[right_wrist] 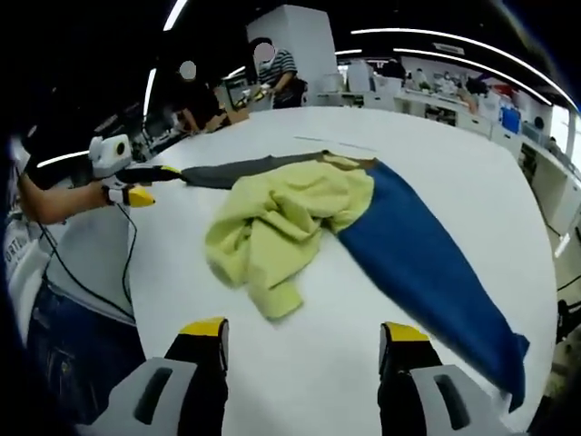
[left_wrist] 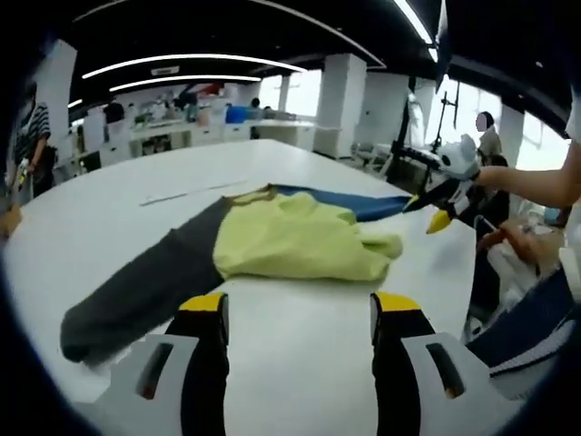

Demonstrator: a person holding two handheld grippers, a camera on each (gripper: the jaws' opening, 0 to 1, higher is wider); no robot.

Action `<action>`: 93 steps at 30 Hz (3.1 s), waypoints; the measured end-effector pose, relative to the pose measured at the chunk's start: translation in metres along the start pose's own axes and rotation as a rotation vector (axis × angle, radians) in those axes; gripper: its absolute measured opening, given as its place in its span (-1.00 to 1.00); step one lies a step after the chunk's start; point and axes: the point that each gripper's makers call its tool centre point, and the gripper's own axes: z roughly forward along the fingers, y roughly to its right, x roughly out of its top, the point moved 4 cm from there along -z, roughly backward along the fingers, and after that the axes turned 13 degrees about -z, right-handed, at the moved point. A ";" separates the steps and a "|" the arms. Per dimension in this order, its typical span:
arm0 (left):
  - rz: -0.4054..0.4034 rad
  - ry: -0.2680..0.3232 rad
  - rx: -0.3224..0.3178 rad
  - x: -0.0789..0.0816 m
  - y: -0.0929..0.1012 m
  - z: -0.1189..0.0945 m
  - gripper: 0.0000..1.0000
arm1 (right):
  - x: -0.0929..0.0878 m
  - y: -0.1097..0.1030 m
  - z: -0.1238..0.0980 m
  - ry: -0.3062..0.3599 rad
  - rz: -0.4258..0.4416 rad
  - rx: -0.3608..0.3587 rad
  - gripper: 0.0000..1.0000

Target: Fold the garment on the visible template until the final outline fits inside the template.

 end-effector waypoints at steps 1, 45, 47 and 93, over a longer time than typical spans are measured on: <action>-0.016 -0.006 -0.020 -0.003 0.007 0.005 0.16 | 0.001 -0.002 0.003 0.005 -0.007 0.006 0.24; -0.190 -0.101 0.058 -0.048 0.077 0.117 -0.59 | 0.000 -0.004 0.053 -0.013 -0.120 -0.011 -0.65; -0.184 -0.095 0.067 -0.046 0.080 0.118 -0.60 | 0.000 -0.006 0.054 -0.016 -0.132 -0.010 -0.67; -0.299 -0.160 0.207 -0.034 0.049 0.040 -1.00 | 0.016 -0.011 0.021 -0.045 -0.065 -0.102 -1.00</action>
